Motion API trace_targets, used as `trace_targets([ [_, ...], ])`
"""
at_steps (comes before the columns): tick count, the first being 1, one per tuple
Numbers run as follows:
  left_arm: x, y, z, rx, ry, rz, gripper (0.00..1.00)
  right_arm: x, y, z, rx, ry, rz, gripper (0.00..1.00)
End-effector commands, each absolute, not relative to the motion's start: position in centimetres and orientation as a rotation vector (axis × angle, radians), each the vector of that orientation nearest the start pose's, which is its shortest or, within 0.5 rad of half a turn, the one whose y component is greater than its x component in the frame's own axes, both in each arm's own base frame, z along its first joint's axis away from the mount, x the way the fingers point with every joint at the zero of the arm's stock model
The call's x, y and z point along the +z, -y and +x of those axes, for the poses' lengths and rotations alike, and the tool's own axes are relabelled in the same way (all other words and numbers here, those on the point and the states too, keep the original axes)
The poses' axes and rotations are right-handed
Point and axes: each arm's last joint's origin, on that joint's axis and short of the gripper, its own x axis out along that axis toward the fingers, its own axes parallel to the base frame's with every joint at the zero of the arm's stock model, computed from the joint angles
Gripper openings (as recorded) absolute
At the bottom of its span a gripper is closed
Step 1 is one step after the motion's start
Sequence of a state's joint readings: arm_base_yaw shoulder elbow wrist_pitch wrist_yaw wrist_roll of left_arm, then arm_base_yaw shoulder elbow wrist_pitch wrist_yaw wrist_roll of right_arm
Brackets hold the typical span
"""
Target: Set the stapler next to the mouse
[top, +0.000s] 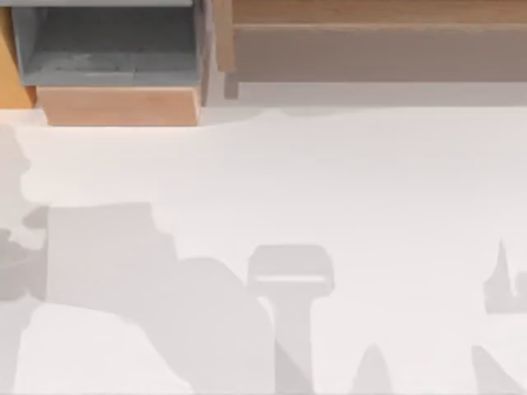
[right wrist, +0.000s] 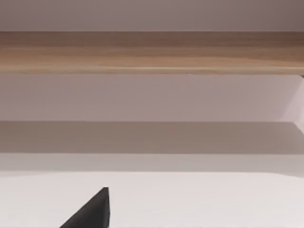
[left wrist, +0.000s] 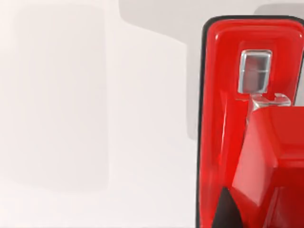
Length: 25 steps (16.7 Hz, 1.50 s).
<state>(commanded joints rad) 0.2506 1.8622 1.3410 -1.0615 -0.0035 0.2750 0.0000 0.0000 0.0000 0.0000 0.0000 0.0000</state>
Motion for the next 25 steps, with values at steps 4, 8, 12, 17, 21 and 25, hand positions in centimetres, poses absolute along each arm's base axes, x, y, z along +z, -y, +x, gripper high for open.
trace_targets([
  [4, 18.42, -8.66, 33.13, -0.018, -1.583, 0.022, 0.0, 16.0, 0.12, 10.57, 0.0, 0.0, 0.0, 1.0],
  [8, 18.54, -8.54, 33.23, -0.028, -1.576, 0.024, 0.0, 16.0, 0.12, 10.57, 0.0, 0.0, 0.0, 1.0],
  [12, 18.47, -8.47, 33.18, -0.029, -1.586, 0.034, 0.0, 16.0, 0.12, 10.57, 0.0, 0.0, 0.0, 1.0],
  [17, 18.17, -8.51, 32.98, -0.01, -1.613, 0.061, 0.0, 16.0, 0.12, 10.57, 0.0, 0.0, 0.0, 1.0],
  [21, 18.0, -8.6, 32.93, 0.007, -1.614, 0.076, 0.0, 16.0, 0.12, 10.57, 0.0, 0.0, 0.0, 1.0],
  [25, 17.88, -8.74, 33.09, 0.014, -1.583, 0.069, 0.0, 16.0, 0.12, 10.57, 0.0, 0.0, 0.0, 1.0],
])
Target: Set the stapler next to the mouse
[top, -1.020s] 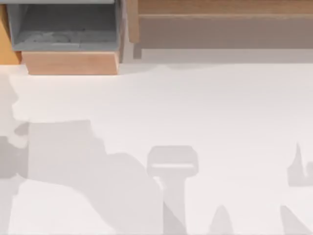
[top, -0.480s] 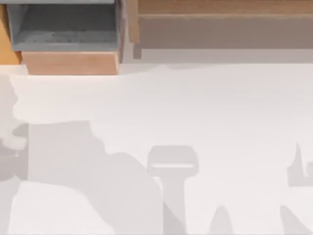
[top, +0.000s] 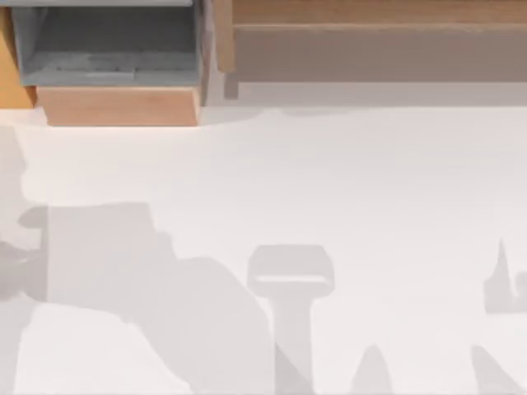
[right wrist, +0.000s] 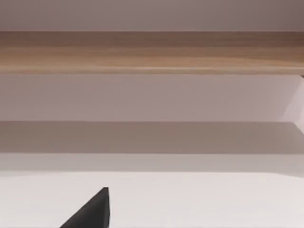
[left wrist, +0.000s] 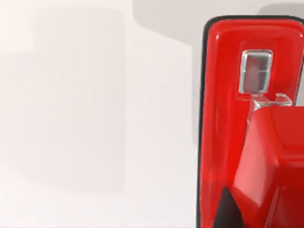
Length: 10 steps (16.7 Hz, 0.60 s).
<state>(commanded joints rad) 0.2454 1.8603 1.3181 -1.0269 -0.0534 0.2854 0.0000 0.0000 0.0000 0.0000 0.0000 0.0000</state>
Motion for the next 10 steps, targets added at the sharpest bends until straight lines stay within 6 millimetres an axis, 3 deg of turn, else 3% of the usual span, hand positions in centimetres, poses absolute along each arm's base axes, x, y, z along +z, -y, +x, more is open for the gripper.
trace_targets([
  [10, 15.4, -8.8, 33.2, -0.015, -1.583, 0.017, 0.0, 16.0, 0.1, 10.6, 0.0, 0.0, 0.0, 1.0],
])
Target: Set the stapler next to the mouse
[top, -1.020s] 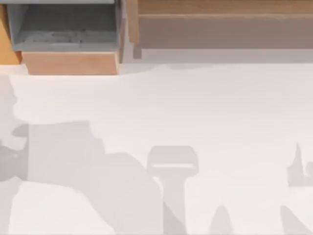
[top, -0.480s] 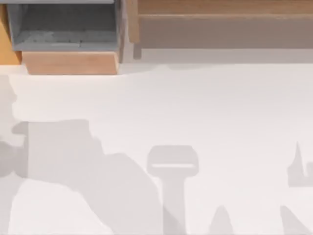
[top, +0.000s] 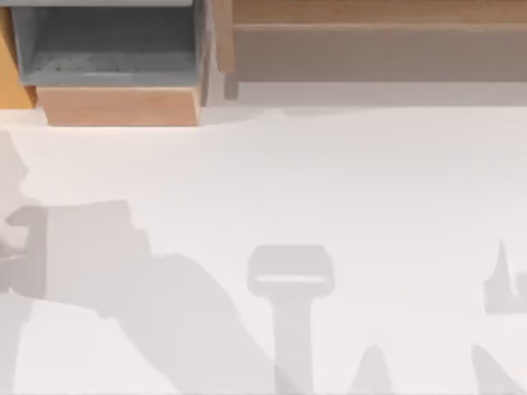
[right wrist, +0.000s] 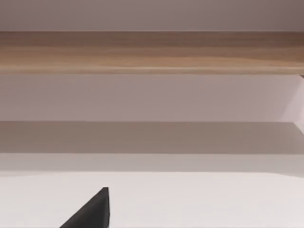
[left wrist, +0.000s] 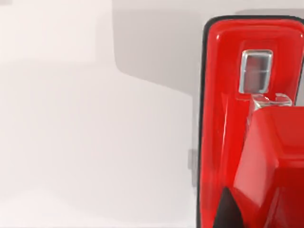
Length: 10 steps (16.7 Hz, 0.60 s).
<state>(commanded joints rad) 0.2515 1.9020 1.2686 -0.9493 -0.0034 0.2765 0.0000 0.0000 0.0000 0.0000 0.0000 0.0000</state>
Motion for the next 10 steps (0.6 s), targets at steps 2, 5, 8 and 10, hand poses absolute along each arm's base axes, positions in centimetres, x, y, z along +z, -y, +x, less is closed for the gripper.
trace_targets([
  [2, 15.37, -8.8, 33.2, -0.015, -1.583, 0.017, 0.0, 16.0, 0.12, 10.57, 0.0, 0.0, 0.0, 1.0],
  [5, 15.37, -8.8, 33.2, -0.015, -1.583, 0.017, 0.23, 16.0, 0.12, 10.57, 0.0, 0.0, 0.0, 1.0],
  [8, 15.37, -8.8, 33.2, -0.015, -1.583, 0.017, 0.45, 16.0, 0.12, 10.57, 0.0, 0.0, 0.0, 1.0],
  [10, 15.37, -8.8, 33.2, -0.015, -1.583, 0.017, 0.6, 16.0, 0.12, 10.57, 0.0, 0.0, 0.0, 1.0],
])
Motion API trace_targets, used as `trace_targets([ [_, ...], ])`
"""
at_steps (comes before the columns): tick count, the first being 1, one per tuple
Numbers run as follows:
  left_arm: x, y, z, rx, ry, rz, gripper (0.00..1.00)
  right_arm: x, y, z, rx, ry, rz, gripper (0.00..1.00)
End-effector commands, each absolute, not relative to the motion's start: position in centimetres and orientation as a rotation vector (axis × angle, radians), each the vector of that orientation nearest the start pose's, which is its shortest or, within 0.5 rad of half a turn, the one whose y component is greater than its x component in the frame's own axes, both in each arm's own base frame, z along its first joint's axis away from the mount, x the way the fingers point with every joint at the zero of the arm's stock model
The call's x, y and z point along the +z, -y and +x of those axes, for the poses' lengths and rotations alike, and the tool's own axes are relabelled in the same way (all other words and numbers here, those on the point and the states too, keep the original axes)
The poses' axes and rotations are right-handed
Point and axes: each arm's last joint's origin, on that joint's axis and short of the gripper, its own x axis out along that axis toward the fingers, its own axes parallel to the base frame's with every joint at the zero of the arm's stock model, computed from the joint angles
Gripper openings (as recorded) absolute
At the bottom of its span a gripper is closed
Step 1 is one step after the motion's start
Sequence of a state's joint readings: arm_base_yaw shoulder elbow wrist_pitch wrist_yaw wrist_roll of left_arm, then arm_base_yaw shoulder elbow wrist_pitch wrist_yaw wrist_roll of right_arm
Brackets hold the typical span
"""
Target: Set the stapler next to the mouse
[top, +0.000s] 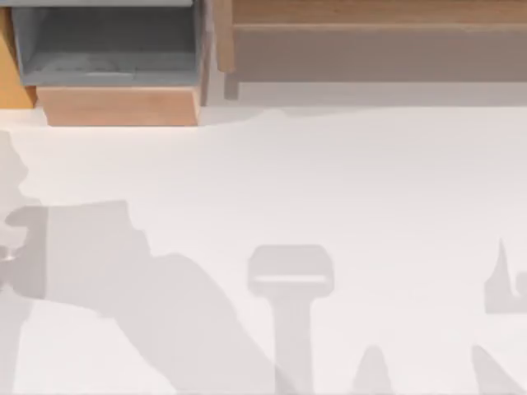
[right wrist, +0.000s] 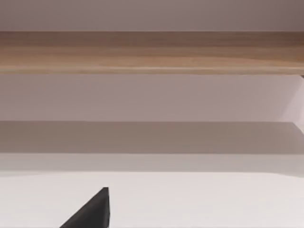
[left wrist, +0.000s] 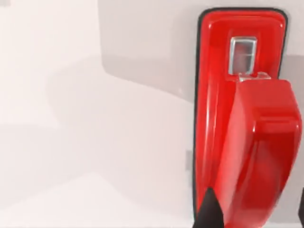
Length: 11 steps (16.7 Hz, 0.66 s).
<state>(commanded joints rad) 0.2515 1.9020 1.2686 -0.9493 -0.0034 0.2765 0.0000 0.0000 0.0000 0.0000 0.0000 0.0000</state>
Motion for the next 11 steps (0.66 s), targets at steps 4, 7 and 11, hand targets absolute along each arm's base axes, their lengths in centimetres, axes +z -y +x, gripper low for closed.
trace_targets([
  [4, 15.37, -8.8, 33.2, -0.015, -1.583, 0.017, 0.9, 16.0, 0.12, 10.57, 0.0, 0.0, 0.0, 1.0],
  [7, 15.37, -8.8, 33.2, -0.015, -1.583, 0.017, 1.0, 16.0, 0.12, 10.57, 0.0, 0.0, 0.0, 1.0],
  [11, 15.37, -8.8, 33.2, -0.015, -1.583, 0.017, 1.0, 16.0, 0.12, 10.57, 0.0, 0.0, 0.0, 1.0],
])
